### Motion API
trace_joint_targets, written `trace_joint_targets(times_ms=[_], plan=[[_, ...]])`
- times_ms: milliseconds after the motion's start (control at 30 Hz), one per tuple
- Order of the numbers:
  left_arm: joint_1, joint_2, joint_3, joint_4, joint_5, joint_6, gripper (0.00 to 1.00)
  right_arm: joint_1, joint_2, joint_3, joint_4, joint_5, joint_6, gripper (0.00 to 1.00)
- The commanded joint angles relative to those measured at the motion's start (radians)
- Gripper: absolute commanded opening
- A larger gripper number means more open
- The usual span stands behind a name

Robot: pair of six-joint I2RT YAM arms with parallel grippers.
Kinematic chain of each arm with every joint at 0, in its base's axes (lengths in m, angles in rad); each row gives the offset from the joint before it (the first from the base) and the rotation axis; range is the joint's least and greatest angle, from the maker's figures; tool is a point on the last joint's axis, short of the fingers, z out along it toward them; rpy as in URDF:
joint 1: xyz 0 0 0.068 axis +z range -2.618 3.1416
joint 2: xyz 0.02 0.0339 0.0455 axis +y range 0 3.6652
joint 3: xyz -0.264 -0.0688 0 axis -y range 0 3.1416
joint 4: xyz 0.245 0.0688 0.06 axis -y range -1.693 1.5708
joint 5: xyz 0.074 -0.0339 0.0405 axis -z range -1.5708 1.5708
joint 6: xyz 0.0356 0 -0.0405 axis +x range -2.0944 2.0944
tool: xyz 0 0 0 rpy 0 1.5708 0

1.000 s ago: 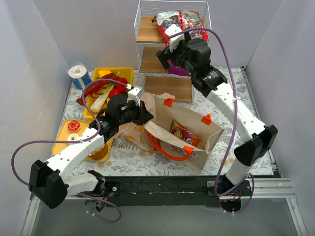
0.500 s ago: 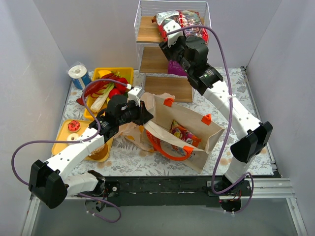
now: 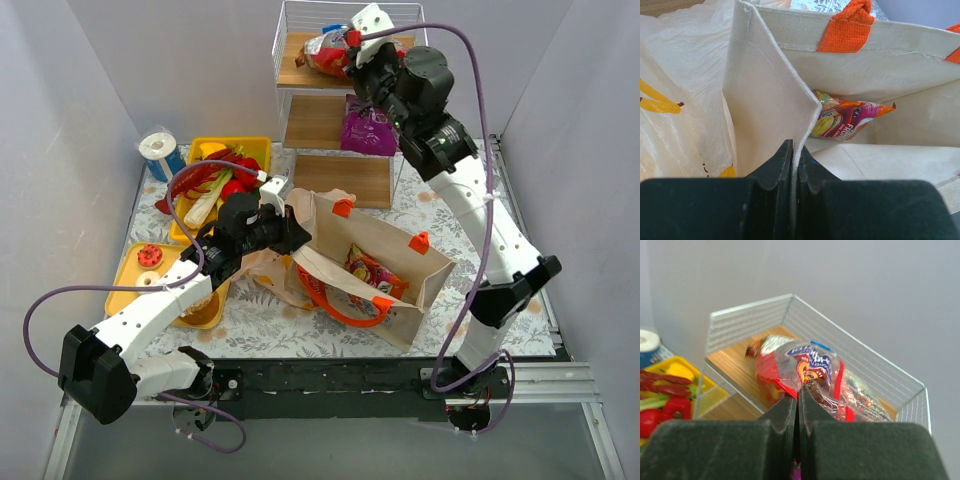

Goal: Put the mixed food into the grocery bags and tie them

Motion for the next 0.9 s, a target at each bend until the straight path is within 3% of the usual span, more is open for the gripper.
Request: trace_joint_targets(times_ms=[0,133,367,633,867], plan=[[-0.001,-0.008,-0.011,-0.046,-0.027,0.017,0.00,0.008,-0.205,0.003,0.234,-0.188,0.090,0.01],[-0.001,-0.014,-0.014,-0.045,-0.038,0.017,0.00,0.008,-0.314,-0.068,0.260,-0.283,0.179,0.01],[-0.001,-0.019,-0.017,-0.037,-0.033,0.014,0.00,0.008,-0.527,-0.276,0.271,-0.317,0.288,0.01],[-0.001,-0.019,-0.021,-0.025,-0.003,0.011,0.00,0.008,-0.754,-0.702,0.281,-0.333,0.393,0.01],[-0.001,-0.025,-0.025,-0.020,-0.003,0.015,0.00,0.008,-0.857,-0.949,0.288,-0.444,0.497,0.01]])
